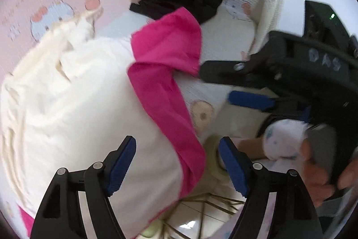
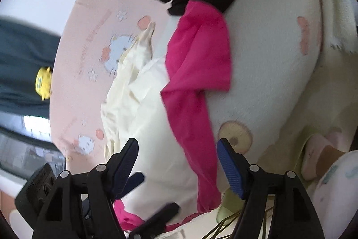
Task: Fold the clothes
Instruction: 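Grasp the pink hem with the left gripper while the right gripper grasps beside it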
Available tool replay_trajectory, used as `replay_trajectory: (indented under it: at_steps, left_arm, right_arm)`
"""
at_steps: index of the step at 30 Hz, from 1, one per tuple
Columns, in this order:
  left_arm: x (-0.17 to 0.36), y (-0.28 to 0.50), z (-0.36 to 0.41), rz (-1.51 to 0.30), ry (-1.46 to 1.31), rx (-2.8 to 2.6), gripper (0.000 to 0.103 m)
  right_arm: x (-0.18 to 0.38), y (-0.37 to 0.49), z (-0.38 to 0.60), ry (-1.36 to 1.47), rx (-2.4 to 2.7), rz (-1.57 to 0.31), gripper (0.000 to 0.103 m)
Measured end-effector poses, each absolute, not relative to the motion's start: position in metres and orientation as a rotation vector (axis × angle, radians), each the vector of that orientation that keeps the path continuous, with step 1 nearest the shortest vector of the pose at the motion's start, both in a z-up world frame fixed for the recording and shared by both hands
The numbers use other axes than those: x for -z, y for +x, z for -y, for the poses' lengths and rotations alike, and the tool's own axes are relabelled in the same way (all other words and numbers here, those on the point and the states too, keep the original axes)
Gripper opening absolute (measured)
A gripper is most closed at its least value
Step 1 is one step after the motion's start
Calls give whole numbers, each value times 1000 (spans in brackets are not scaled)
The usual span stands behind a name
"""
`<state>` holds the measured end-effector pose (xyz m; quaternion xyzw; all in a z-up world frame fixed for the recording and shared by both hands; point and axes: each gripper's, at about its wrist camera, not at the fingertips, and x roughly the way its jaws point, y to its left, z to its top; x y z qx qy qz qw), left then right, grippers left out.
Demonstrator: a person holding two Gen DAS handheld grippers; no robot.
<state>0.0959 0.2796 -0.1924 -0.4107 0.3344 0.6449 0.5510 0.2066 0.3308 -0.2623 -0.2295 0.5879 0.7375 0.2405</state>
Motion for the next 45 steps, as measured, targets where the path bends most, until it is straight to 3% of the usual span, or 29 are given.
replay_trajectory:
  at_steps: [8,19,26,34,39,42,45]
  left_arm:
    - [195,69,-301,-848,-981,-1545,76]
    - [213,45,-335,-923,-1022,-1603,76]
    - [222,33,-351,-944,-1024,-1627,76]
    - [246,17,-371,-958,-1079,-1645,76]
    - [252,4,-374,-796,-1198,-1620,75]
    - [250,1,-375,-691,-1246,-1585,51]
    - [246,4,-375,-647,-1231,-1553,43]
  right_arm:
    - [251,209,-366,-631,-2011,-1653,72]
    - [270,188,-428,-881,-1961,-1603,72]
    - [321,186,-434,-825,-1835,-1843,72]
    - [343,177,-433,-739,-1784,-2046,72]
    - [355,183,-430,-646,-1688,-2164,72]
    - [360,200,-422,-559,-1598,-2244,72]
    - [367,212,-410,-469,-1520,-2313,72]
